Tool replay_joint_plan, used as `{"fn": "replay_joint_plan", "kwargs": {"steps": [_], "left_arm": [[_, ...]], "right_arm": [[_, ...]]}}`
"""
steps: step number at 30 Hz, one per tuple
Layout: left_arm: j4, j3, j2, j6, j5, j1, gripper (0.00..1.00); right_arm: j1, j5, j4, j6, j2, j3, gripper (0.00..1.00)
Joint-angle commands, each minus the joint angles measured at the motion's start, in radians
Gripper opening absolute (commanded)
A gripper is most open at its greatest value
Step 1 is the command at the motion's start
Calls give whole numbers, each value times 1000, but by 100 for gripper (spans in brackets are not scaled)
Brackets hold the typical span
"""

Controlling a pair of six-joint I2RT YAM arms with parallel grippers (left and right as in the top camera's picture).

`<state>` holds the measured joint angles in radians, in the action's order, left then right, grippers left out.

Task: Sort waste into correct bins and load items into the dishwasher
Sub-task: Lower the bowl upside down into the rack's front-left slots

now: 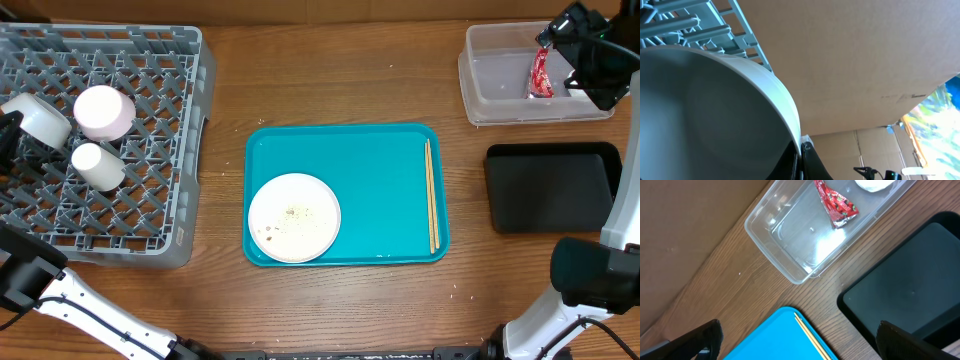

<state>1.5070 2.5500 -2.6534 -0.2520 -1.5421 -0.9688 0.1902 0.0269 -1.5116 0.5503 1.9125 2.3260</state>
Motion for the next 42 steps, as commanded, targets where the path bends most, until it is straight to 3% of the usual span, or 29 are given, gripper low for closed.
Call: {"fn": "replay_joint_plan", "kwargs": {"steps": [1, 3, 9, 15, 18, 21, 33, 36, 37, 39, 40, 42], "left_arm": [[0, -7, -8, -51, -35, 2, 4], [3, -7, -8, -47, -13, 2, 5], [21, -7, -8, 32, 60, -22, 44], [90, -7, -8, 32, 76, -88, 60], [124, -7, -7, 36, 131, -129, 87], [148, -7, -7, 64, 222, -172, 100], [181, -6, 77, 103, 364, -270, 100], [174, -3, 125, 103, 359, -259, 90], [172, -2, 140, 103, 362, -253, 82], [164, -2, 172, 102, 368, -234, 49], [161, -2, 195, 103, 367, -215, 4], [160, -2, 223, 103, 368, -183, 4]], "right_arm": [[2, 0, 2, 4, -1, 9, 100], [2, 1, 3, 4, -1, 9, 100], [2, 1, 3, 4, -1, 9, 100], [2, 1, 3, 4, -1, 9, 100], [2, 0, 2, 4, -1, 9, 100], [2, 1, 3, 4, -1, 9, 100], [2, 1, 3, 4, -1, 9, 100], [2, 0, 3, 4, -1, 9, 100], [2, 1, 3, 4, -1, 9, 100], [2, 0, 3, 4, -1, 9, 100], [2, 1, 3, 4, -1, 9, 100], [2, 1, 2, 4, -1, 9, 100]]}}
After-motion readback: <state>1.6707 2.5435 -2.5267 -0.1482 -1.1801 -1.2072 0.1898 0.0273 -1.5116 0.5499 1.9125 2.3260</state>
